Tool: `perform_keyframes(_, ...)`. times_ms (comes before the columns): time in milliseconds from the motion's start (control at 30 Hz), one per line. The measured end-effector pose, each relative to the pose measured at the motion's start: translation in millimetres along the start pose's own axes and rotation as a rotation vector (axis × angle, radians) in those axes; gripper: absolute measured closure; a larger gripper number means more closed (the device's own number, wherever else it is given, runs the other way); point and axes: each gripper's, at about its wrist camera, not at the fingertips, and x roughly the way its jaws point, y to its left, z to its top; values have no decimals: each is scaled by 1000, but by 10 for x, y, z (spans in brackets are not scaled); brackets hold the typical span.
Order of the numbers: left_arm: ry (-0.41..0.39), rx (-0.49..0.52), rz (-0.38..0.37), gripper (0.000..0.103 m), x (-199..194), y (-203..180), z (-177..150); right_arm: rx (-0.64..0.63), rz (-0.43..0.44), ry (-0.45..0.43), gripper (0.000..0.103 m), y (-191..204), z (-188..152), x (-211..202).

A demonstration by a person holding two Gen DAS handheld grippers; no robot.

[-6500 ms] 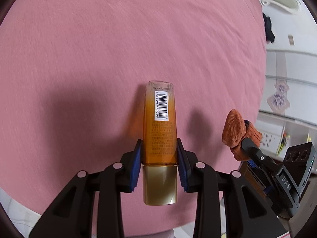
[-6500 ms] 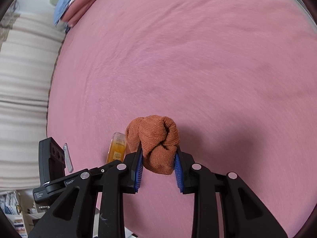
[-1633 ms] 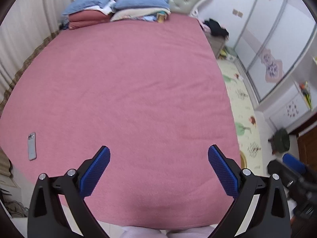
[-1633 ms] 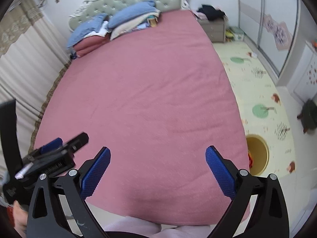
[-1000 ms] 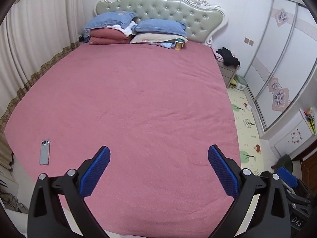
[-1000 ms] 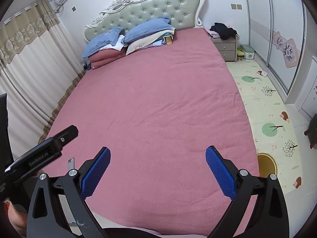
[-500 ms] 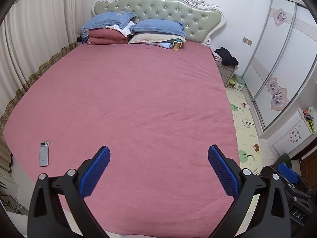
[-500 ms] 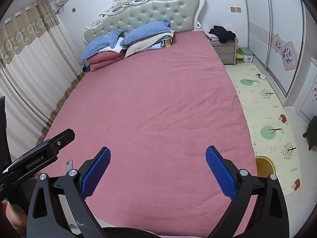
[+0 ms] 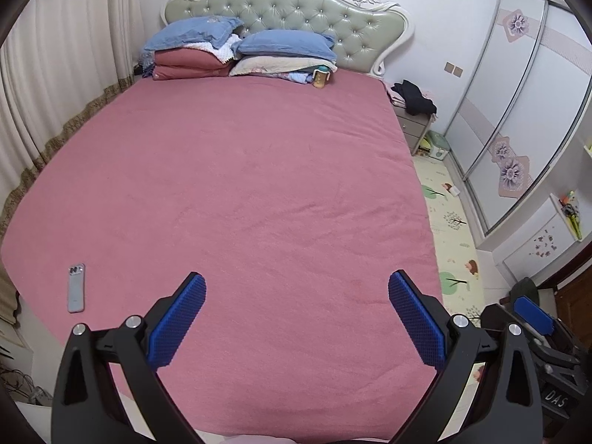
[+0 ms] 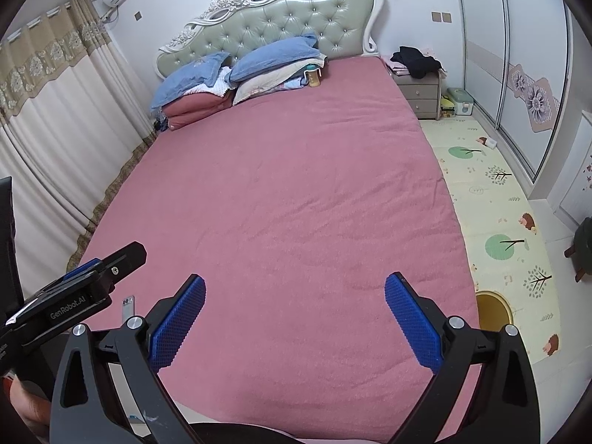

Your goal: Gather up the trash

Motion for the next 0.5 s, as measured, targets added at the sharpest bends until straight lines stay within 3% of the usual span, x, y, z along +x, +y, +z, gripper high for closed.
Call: perform_keyframes(500,1,-20,7,4,31,29,0,-23,-3,4,9,53,18,24)
